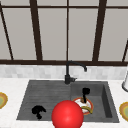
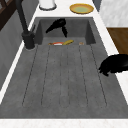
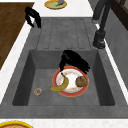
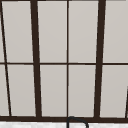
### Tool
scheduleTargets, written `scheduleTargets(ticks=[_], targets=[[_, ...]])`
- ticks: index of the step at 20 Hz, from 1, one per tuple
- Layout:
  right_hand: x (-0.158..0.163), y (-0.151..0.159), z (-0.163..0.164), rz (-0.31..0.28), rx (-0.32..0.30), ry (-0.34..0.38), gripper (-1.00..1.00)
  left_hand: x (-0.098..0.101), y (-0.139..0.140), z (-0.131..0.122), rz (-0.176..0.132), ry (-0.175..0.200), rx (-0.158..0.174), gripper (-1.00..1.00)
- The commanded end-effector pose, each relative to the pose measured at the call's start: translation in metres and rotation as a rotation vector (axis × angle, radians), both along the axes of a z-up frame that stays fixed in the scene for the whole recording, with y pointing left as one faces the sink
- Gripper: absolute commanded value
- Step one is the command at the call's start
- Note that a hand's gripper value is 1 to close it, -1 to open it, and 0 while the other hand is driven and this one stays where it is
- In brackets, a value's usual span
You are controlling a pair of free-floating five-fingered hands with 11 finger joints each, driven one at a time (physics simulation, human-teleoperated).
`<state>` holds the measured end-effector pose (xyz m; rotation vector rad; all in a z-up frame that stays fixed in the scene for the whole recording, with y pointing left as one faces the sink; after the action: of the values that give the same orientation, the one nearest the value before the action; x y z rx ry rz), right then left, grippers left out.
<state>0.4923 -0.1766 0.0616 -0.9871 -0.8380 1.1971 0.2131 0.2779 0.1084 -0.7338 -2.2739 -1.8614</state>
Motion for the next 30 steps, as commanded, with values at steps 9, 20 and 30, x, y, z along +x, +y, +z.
scheduleTargets(ticks=[9, 20, 30], targets=[[-0.019, 0.012, -0.022, -0.226, -0.027, 0.089, -1.00, 0.000, 0.000, 0.000, 0.000, 0.000, 0.000, 0.00], [-0.023, 0.019, -0.061, -0.444, -0.096, 0.163, -1.00, 0.000, 0.000, 0.000, 0.000, 0.000, 0.000, 0.00], [-0.006, 0.014, -0.130, -0.541, -0.094, 0.191, -1.00, 0.000, 0.000, 0.000, 0.000, 0.000, 0.000, 0.00]])
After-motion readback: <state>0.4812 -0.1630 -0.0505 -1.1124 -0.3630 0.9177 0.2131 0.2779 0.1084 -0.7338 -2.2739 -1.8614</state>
